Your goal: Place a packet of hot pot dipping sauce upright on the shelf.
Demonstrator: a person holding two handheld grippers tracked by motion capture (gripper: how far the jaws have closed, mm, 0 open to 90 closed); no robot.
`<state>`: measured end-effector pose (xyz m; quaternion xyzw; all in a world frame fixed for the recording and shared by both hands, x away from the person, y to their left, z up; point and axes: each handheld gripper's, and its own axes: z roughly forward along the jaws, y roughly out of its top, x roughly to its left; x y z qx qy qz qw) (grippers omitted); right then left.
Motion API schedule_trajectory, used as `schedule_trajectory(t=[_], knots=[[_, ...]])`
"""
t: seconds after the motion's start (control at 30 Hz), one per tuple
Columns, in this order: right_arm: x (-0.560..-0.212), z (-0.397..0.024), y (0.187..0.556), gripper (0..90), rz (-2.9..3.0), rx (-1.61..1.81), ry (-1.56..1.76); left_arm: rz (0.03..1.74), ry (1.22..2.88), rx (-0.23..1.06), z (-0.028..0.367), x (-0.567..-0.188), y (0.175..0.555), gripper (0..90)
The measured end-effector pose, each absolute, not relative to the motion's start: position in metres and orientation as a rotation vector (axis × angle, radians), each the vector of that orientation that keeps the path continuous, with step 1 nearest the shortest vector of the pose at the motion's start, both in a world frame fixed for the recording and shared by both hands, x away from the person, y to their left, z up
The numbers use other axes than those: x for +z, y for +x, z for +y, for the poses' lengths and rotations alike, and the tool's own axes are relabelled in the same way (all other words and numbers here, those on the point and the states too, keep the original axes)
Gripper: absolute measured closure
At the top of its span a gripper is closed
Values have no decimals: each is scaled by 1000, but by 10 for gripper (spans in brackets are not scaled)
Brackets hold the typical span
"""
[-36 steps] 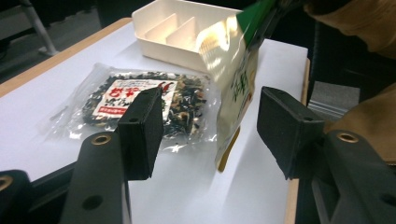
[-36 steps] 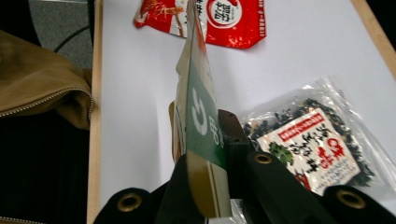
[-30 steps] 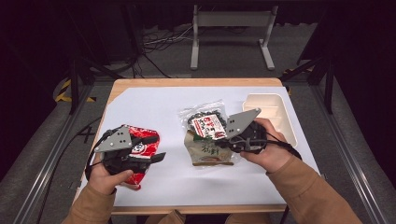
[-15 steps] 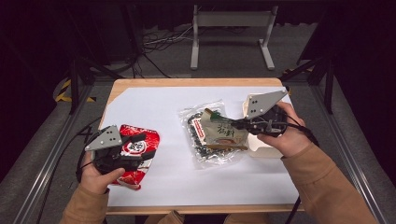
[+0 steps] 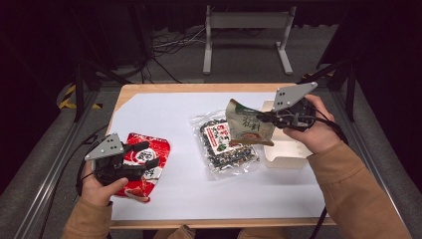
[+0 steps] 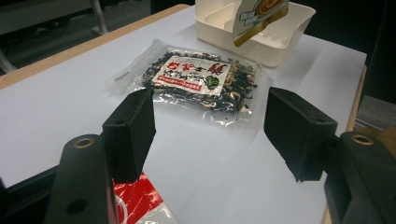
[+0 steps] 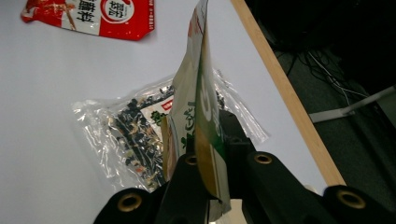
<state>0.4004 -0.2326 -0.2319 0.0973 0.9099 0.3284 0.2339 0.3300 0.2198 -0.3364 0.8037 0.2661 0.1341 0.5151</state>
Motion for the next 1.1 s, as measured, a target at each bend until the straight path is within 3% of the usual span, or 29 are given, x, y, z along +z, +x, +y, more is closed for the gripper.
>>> schedule_trajectory(t=[1.1], knots=[[-236,-300,462,889,2283,874,456,698,1918,307,229,-347,337,339]])
